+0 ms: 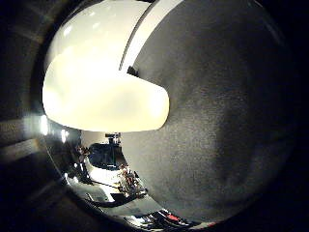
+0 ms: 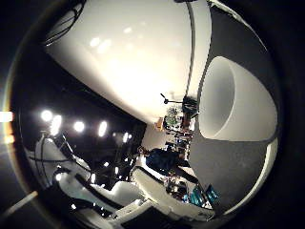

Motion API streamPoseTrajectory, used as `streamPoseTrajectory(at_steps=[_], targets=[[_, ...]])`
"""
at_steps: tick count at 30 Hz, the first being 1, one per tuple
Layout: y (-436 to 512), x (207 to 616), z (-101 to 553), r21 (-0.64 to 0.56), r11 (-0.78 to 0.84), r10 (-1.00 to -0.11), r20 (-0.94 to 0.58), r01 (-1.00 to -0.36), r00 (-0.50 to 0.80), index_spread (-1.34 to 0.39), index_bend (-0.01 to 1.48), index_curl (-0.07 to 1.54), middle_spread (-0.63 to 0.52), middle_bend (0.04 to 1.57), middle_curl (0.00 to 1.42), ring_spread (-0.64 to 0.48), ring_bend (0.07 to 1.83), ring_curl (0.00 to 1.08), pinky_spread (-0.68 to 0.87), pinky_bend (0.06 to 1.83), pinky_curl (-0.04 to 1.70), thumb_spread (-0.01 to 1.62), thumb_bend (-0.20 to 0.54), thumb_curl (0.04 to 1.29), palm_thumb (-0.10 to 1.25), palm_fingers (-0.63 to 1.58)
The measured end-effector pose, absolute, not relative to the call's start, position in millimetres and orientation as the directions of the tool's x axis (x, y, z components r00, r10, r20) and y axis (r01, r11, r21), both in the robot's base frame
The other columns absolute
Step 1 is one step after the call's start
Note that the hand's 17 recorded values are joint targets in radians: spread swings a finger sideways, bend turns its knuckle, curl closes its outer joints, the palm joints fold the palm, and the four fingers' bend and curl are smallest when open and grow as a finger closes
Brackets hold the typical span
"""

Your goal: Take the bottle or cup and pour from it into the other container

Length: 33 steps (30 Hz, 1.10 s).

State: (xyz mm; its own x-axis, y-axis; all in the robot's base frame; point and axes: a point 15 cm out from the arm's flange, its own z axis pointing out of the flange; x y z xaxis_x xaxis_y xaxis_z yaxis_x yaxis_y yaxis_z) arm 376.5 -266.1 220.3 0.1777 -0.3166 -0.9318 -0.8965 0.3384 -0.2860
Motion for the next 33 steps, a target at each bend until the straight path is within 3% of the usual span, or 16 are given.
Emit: streamPoseTrajectory(at_steps=[25, 33], targets=[[-233, 393, 212, -0.269, 0.266, -0.315, -0.932, -0.926, 0.18, -0.08, 0.16, 0.25, 0.12, 0.47, 0.35, 0.12, 0.7, 0.24, 0.39, 0.71, 0.23, 0.98, -0.026, 0.3, 0.55, 0.17], [-227, 396, 213, -0.26, 0.252, -0.31, -0.934, -0.932, 0.177, -0.11, 0.18, 0.3, 0.08, 0.51, 0.36, 0.07, 0.77, 0.23, 0.3, 0.63, 0.18, 0.99, -0.024, 0.32, 0.6, 0.39]])
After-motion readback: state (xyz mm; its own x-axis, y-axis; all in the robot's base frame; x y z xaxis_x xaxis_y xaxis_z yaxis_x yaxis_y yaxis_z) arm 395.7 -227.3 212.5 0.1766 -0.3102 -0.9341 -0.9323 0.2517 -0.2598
